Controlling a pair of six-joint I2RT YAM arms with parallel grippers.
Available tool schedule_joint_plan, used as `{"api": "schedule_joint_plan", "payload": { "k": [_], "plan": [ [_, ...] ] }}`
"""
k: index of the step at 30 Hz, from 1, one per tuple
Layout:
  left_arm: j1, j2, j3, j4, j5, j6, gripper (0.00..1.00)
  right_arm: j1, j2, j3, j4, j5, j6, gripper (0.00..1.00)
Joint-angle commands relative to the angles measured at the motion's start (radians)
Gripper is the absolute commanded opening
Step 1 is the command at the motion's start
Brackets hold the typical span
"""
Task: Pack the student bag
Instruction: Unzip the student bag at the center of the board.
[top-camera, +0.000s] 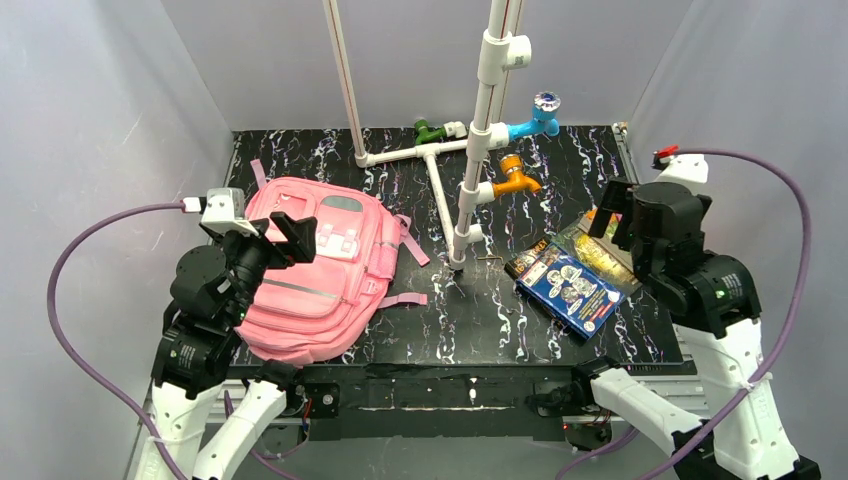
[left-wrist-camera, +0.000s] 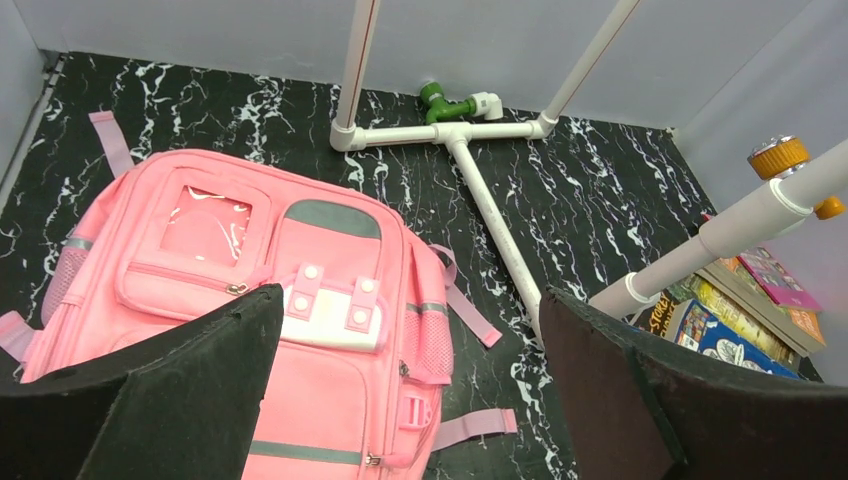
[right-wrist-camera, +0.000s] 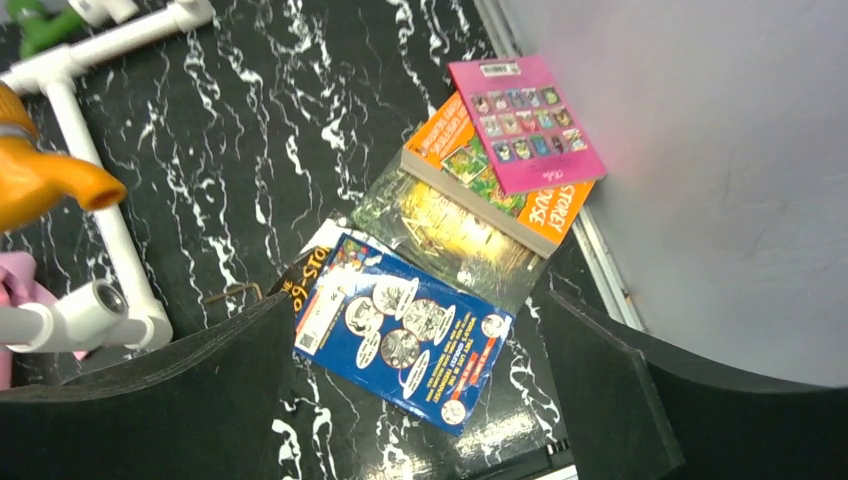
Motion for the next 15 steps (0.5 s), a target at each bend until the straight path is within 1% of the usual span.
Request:
{"api": "schedule_joint_plan", "payload": {
  "k": [1,3,7,11,15],
  "plan": [
    [0.006,0.032,-0.007,0.01,0.027,-0.02,0.99,-0.003,-0.041,-0.087,0.028,-0.049,0.053,1.0],
    [0.006,0.035,-0.007,0.012,0.026,-0.015,0.99,-0.003,-0.071,-0.128,0.074,-0.098,0.04,1.0],
    [0.006,0.031,-0.008,0.01,0.021,-0.001,0.99,-0.003,-0.117,-0.217,0.163,-0.257,0.003,1.0],
    [0.006,0.026,-0.015,0.002,0.025,-0.003,0.99,-0.003,-0.096,-0.305,0.176,-0.308,0.045,1.0],
    [0.006,0.023,-0.027,-0.015,0.024,-0.01,0.99,-0.002,-0.067,-0.424,0.245,-0.514,0.059,1.0]
  ]
}}
